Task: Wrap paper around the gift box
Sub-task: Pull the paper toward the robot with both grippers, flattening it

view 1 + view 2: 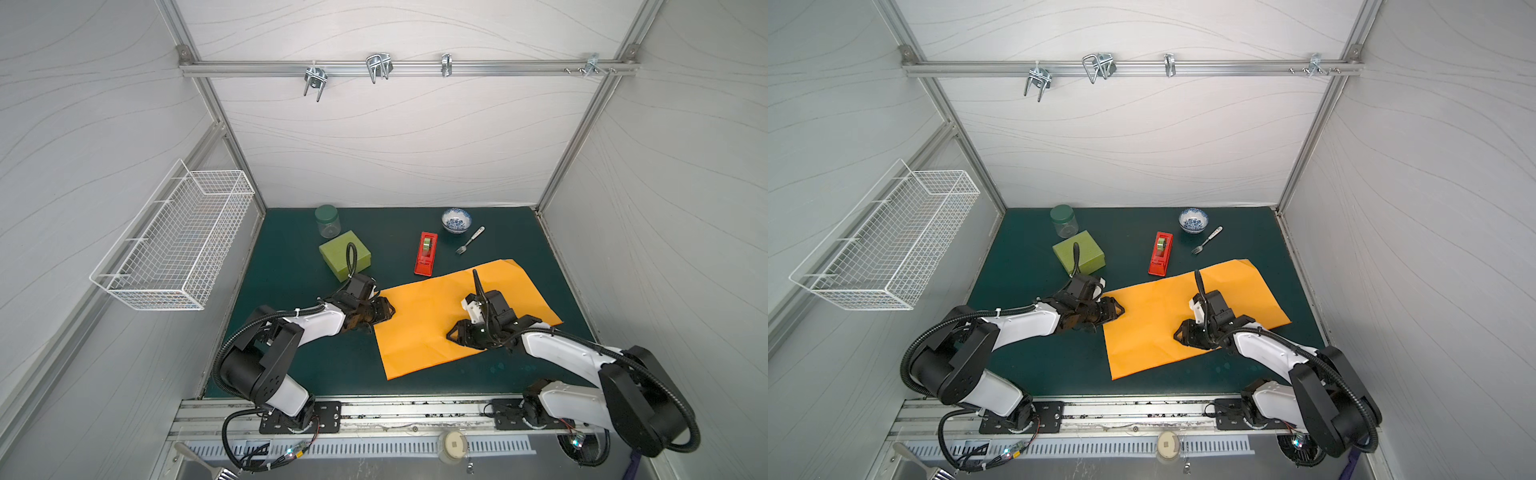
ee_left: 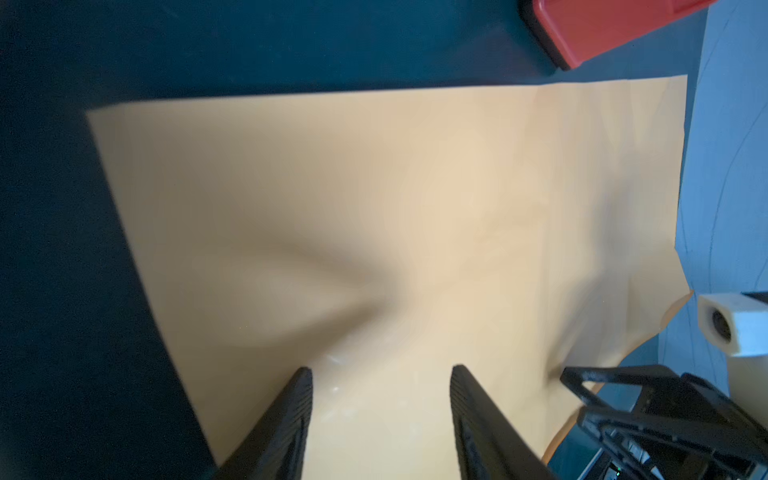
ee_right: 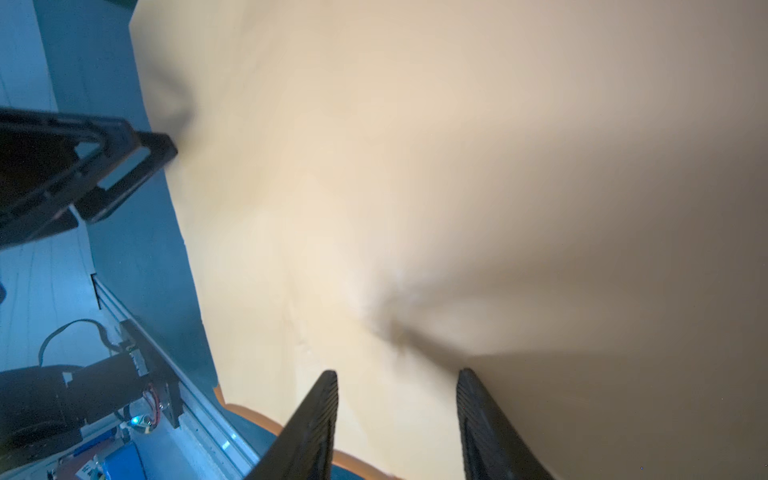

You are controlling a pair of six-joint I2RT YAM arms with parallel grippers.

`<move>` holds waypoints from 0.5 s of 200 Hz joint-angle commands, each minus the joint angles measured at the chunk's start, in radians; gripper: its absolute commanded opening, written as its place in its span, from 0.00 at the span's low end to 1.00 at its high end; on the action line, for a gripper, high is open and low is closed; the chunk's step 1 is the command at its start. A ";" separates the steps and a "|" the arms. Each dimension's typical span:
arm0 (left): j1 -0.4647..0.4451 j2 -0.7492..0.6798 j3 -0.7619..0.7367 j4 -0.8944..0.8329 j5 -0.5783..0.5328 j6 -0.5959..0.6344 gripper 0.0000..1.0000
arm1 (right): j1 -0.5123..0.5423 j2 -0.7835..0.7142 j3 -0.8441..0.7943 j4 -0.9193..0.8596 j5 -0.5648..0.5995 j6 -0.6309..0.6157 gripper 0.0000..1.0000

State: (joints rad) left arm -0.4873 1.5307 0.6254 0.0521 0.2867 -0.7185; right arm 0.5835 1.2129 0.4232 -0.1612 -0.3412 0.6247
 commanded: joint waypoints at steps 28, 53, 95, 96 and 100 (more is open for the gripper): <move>0.063 0.001 0.054 -0.079 -0.040 0.054 0.59 | 0.156 0.075 0.033 0.101 0.066 0.124 0.47; 0.097 -0.031 0.077 -0.098 -0.042 0.054 0.60 | 0.204 0.171 0.093 0.145 0.043 0.110 0.47; 0.098 -0.143 0.041 -0.126 -0.052 0.047 0.63 | 0.201 0.124 0.137 -0.022 0.025 -0.081 0.49; 0.098 -0.146 0.038 -0.126 -0.052 0.047 0.63 | 0.201 0.120 0.136 -0.024 0.023 -0.085 0.49; 0.098 -0.155 0.031 -0.126 -0.049 0.045 0.64 | 0.200 0.108 0.128 -0.039 0.015 -0.098 0.49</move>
State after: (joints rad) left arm -0.3889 1.4445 0.6617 -0.0624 0.2539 -0.6804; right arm 0.7834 1.3827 0.5541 -0.0780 -0.3145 0.6437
